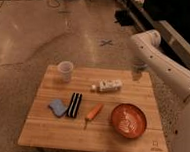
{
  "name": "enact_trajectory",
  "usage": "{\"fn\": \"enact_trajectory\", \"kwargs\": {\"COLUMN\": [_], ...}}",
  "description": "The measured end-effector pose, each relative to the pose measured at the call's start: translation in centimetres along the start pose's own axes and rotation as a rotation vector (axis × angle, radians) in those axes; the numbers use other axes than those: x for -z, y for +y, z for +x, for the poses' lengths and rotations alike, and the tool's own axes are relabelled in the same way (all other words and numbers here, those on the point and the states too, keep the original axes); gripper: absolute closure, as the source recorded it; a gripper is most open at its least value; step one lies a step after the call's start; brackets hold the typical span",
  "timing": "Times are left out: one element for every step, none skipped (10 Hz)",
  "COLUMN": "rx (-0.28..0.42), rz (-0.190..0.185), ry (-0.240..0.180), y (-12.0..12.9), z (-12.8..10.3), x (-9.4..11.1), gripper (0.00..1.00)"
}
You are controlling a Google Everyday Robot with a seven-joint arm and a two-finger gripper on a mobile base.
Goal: Move the arm in a circular motion
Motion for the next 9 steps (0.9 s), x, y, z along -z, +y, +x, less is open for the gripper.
{"fn": "enact_trajectory", "kwargs": {"rx": [0.011, 0.018, 0.028, 0.040, 0.050, 0.057, 0.063, 0.071, 0.071], "rz": [0.003, -0.005, -0.004, -0.001, 0.002, 0.006, 0.008, 0.011, 0.000], "ry": [0.002, 0.010, 0.010, 0.009, 0.011, 0.012, 0.010, 0.007, 0.014], "y": [-0.6, -0.5, -0.6, -0.8, -0.9, -1.4, -1.9, -2.1, -1.4], "z": [-0.7, -1.9, -3.3, -4.4, -5.1, -5.5, -5.9, -6.3, -6.0], "x": [0.0, 0.0, 0.1, 0.1, 0.1, 0.2, 0.2, 0.2, 0.2], "gripper": [0.54, 0.54, 0.54, 0.54, 0.54, 0.54, 0.54, 0.54, 0.54]}}
